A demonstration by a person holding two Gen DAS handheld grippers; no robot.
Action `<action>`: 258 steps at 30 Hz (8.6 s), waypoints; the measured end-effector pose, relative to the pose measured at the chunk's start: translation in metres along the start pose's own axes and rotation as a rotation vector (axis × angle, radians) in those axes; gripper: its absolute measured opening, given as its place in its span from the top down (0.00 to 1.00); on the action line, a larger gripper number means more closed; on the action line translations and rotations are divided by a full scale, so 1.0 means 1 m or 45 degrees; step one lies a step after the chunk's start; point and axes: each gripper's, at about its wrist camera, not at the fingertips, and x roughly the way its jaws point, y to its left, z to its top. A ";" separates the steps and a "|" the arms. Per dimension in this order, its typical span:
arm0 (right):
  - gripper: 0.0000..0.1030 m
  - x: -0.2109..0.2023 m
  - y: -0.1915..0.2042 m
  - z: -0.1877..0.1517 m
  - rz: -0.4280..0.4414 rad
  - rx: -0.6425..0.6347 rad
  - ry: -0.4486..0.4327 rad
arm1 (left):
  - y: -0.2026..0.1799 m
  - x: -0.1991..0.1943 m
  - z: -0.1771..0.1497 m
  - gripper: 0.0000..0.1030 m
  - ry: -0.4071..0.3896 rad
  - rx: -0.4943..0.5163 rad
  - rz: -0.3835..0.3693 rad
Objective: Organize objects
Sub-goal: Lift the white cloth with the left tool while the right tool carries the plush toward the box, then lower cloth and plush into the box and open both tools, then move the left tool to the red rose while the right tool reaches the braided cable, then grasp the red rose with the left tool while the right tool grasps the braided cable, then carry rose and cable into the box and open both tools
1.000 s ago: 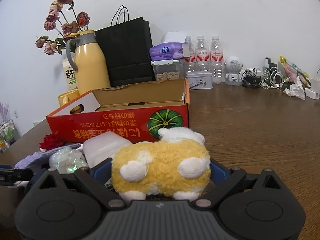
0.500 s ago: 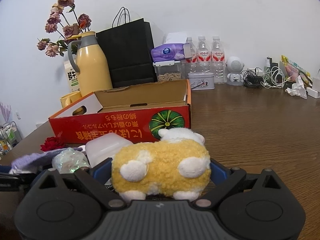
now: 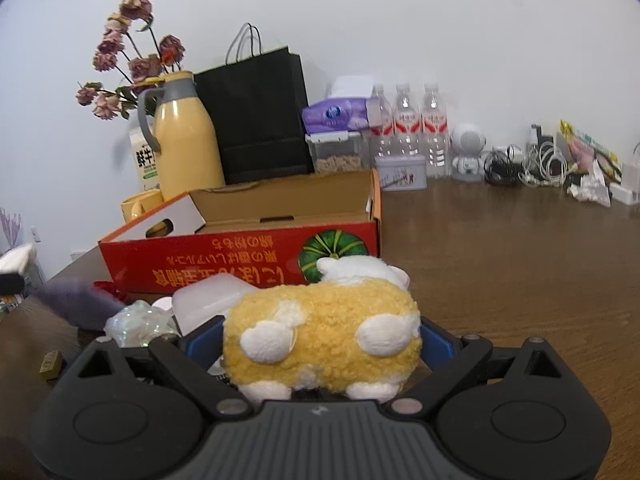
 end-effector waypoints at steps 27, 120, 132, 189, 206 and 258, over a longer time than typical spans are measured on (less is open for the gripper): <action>0.06 0.076 0.055 0.116 0.013 -0.246 -0.185 | -0.033 0.119 0.100 0.27 -0.128 -0.084 -0.025; 0.00 -0.032 0.028 -0.016 0.015 -0.152 0.179 | 0.034 0.013 -0.035 0.00 0.190 -0.148 0.023; 0.00 -0.006 0.038 -0.008 0.057 -0.192 0.259 | 0.032 0.019 -0.033 0.00 0.195 -0.145 0.007; 0.12 -0.004 0.027 0.001 0.014 -0.135 0.128 | 0.041 0.040 -0.028 0.00 0.223 -0.165 0.036; 0.12 0.008 0.017 0.021 0.006 -0.154 0.072 | 0.015 0.118 0.013 0.00 0.211 0.021 0.054; 0.12 0.015 0.021 0.046 0.045 -0.211 -0.003 | 0.008 0.099 0.037 0.63 0.040 -0.055 -0.032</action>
